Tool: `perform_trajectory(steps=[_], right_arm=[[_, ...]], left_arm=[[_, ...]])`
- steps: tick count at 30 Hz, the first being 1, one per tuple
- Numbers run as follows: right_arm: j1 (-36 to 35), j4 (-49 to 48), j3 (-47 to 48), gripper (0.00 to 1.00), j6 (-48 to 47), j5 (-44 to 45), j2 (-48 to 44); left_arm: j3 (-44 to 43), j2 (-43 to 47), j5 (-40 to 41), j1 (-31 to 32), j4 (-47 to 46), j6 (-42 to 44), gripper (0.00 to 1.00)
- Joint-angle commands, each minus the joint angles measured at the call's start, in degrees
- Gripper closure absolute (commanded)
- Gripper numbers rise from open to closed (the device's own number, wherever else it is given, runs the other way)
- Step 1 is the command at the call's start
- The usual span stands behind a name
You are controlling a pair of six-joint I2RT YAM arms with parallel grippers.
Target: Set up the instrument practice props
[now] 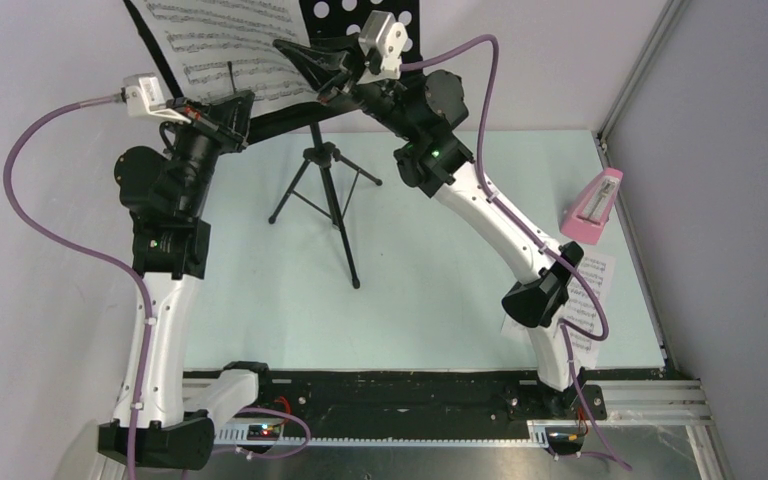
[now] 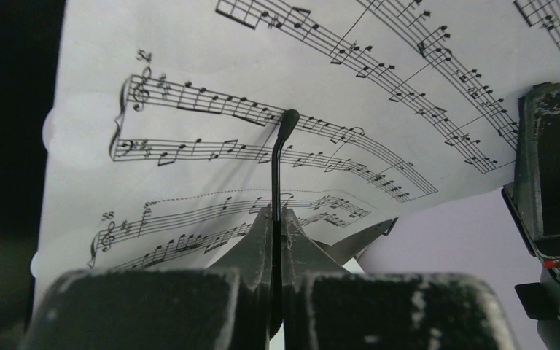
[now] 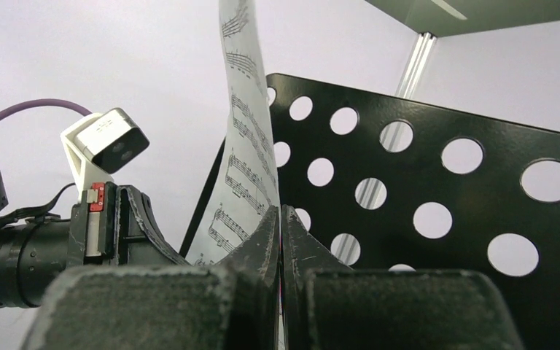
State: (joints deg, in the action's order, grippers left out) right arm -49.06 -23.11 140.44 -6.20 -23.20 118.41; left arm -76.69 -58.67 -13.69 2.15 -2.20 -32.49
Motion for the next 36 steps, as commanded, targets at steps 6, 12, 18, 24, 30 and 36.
perform_trajectory(steps=[6, 12, 18, 24, 30, 36], right_arm=[[-1.26, -5.00, -1.03, 1.00, -2.26, 0.62, -0.08], [-1.57, -5.34, -1.90, 1.00, -1.17, 0.90, 0.06], [-1.90, -5.31, -2.28, 1.00, -1.37, 0.65, 0.32], [-2.14, -4.74, -2.31, 1.00, -2.20, 0.52, 0.49], [-2.26, -3.77, -2.15, 1.00, -2.35, 0.10, 0.67], [-2.14, -3.16, -2.87, 1.00, -2.33, -0.56, 0.59]], left_arm=[[0.85, 1.28, -1.52, -0.31, -0.26, -0.65, 1.00], [1.58, 1.59, -1.20, -0.30, -0.28, -0.56, 1.00], [1.95, 1.88, -1.08, -0.31, -0.26, -0.51, 1.00], [2.36, 1.98, -0.89, -0.31, -0.26, -0.30, 1.00], [2.46, 1.89, -0.66, -0.31, -0.26, -0.33, 1.00], [2.58, 1.90, -0.72, -0.31, -0.26, -0.38, 1.00]])
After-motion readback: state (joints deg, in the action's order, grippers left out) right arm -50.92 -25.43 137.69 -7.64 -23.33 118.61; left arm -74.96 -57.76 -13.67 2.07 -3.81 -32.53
